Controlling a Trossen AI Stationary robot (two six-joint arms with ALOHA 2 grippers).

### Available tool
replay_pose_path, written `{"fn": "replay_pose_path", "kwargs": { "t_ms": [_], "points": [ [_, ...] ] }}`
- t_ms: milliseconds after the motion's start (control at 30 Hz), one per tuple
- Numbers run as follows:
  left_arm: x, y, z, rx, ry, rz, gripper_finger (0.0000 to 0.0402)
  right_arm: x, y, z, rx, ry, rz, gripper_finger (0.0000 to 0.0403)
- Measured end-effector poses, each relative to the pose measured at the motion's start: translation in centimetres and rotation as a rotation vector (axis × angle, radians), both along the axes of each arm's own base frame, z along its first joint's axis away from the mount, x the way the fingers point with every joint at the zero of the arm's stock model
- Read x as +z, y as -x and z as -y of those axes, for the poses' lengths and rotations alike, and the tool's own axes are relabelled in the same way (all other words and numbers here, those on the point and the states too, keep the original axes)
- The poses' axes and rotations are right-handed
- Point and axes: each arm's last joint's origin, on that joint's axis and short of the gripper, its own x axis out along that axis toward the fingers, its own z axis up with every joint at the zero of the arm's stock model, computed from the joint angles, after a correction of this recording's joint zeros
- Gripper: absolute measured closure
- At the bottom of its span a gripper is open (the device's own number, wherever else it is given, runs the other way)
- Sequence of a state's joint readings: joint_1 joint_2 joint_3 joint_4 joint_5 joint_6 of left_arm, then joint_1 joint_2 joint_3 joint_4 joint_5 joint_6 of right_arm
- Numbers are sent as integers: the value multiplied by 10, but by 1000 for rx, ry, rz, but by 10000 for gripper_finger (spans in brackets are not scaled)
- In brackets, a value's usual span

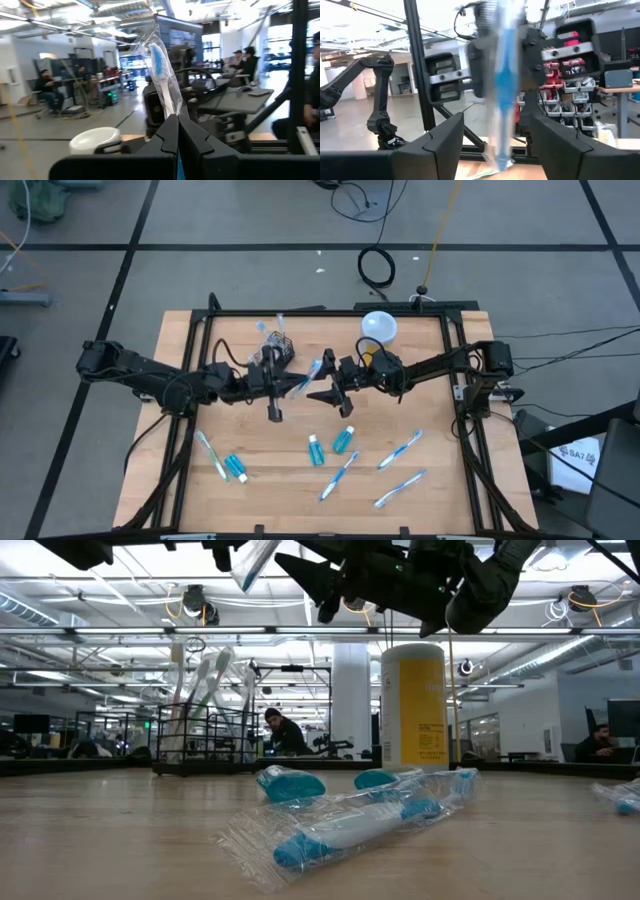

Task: Pick & Place toothbrushing station
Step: Put the left blue toothbrush into the black wire organizer

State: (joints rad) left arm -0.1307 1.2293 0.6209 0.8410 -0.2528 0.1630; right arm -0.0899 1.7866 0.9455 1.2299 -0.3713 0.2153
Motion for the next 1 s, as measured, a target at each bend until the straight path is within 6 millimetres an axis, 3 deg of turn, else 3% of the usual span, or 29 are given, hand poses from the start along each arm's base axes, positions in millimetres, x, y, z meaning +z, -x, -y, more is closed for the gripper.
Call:
{"fn": "replay_pose_path", "kwargs": {
  "t_ms": [333,633,1000],
  "points": [
    [6,1,-10,62,-46,60,400,8,-9,-9,-63,17,-7,185],
    [-9,-12,-8,64,-74,23,400,10,-10,-11,-87,30,0,190],
    [-3,-10,-4,68,-133,71,399,6,-11,-5,-105,31,-40,281]
  ]
}}
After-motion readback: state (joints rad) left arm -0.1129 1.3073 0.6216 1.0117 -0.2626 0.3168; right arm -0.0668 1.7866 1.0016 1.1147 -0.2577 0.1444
